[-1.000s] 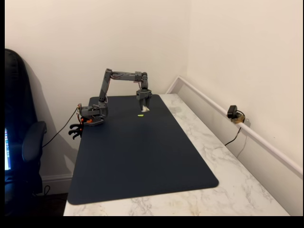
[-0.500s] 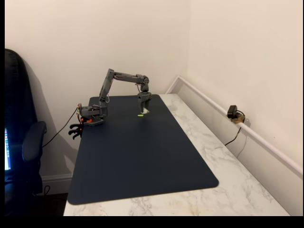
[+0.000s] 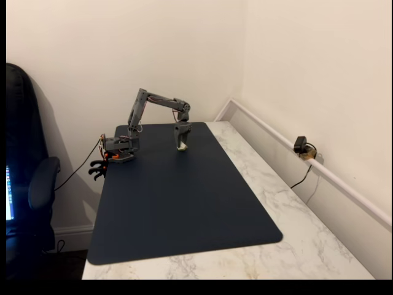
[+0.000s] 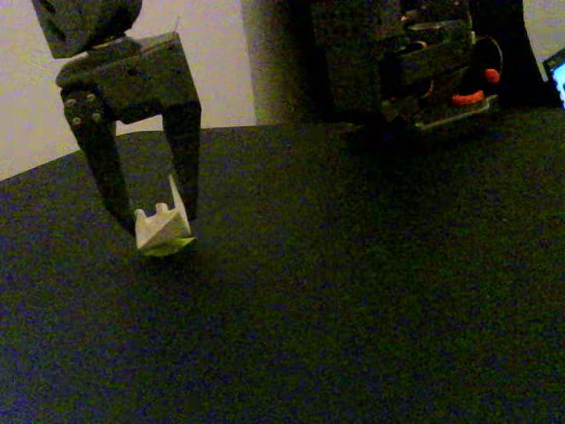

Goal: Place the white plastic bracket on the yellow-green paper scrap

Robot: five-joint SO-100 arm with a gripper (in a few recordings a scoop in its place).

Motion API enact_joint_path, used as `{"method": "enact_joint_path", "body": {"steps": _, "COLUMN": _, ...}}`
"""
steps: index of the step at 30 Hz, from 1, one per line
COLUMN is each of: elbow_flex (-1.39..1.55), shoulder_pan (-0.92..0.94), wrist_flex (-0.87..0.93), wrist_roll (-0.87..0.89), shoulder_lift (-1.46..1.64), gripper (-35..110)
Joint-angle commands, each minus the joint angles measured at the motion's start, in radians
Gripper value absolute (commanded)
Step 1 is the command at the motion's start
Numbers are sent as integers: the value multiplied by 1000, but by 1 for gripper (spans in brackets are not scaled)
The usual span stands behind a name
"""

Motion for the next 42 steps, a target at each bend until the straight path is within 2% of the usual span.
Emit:
{"method": "enact_joint_path", "body": {"steps": 1, "elbow_flex": -41, "shoulder_pan": 21, "wrist_flex": 49, "wrist_roll": -17, "shoulder_lift": 26, "gripper": 18}}
{"method": "enact_joint_path", "body": {"steps": 3, "elbow_flex": -77, "shoulder_pan": 12, "wrist_flex": 84, "wrist_roll": -26, "shoulder_lift": -2, "gripper": 38}}
{"method": "enact_joint_path", "body": {"steps": 4, "elbow_flex": -78, "shoulder_pan": 6, "wrist_flex": 89, "wrist_roll": -26, "shoulder_lift": -2, "gripper": 42}}
{"method": "enact_joint_path", "body": {"steps": 12, "elbow_flex": -98, "shoulder_pan": -29, "wrist_flex": 173, "wrist_roll": -9, "shoulder_lift": 106, "gripper": 51}}
{"method": "enact_joint_path", "body": {"steps": 14, "elbow_flex": -112, "shoulder_pan": -48, "wrist_flex": 207, "wrist_roll": -9, "shoulder_lift": 169, "gripper": 46}}
{"method": "enact_joint_path", "body": {"steps": 16, "elbow_flex": -121, "shoulder_pan": -69, "wrist_flex": 239, "wrist_roll": 5, "shoulder_lift": 224, "gripper": 30}}
{"method": "enact_joint_path", "body": {"steps": 17, "elbow_flex": -123, "shoulder_pan": -78, "wrist_flex": 256, "wrist_roll": 15, "shoulder_lift": 247, "gripper": 17}}
{"method": "enact_joint_path", "body": {"steps": 19, "elbow_flex": -101, "shoulder_pan": -104, "wrist_flex": 267, "wrist_roll": 12, "shoulder_lift": 305, "gripper": 11}}
{"method": "enact_joint_path", "body": {"steps": 26, "elbow_flex": 71, "shoulder_pan": -187, "wrist_flex": 230, "wrist_roll": 15, "shoulder_lift": 572, "gripper": 0}}
{"method": "enact_joint_path", "body": {"steps": 29, "elbow_flex": 184, "shoulder_pan": -201, "wrist_flex": 167, "wrist_roll": -29, "shoulder_lift": 704, "gripper": 0}}
{"method": "enact_joint_path", "body": {"steps": 33, "elbow_flex": 262, "shoulder_pan": -199, "wrist_flex": 178, "wrist_roll": -77, "shoulder_lift": 750, "gripper": 0}}
{"method": "enact_joint_path", "body": {"steps": 38, "elbow_flex": 314, "shoulder_pan": -224, "wrist_flex": 204, "wrist_roll": -43, "shoulder_lift": 825, "gripper": 0}}
{"method": "enact_joint_path", "body": {"steps": 42, "elbow_flex": 476, "shoulder_pan": -261, "wrist_flex": 38, "wrist_roll": -164, "shoulder_lift": 965, "gripper": 0}}
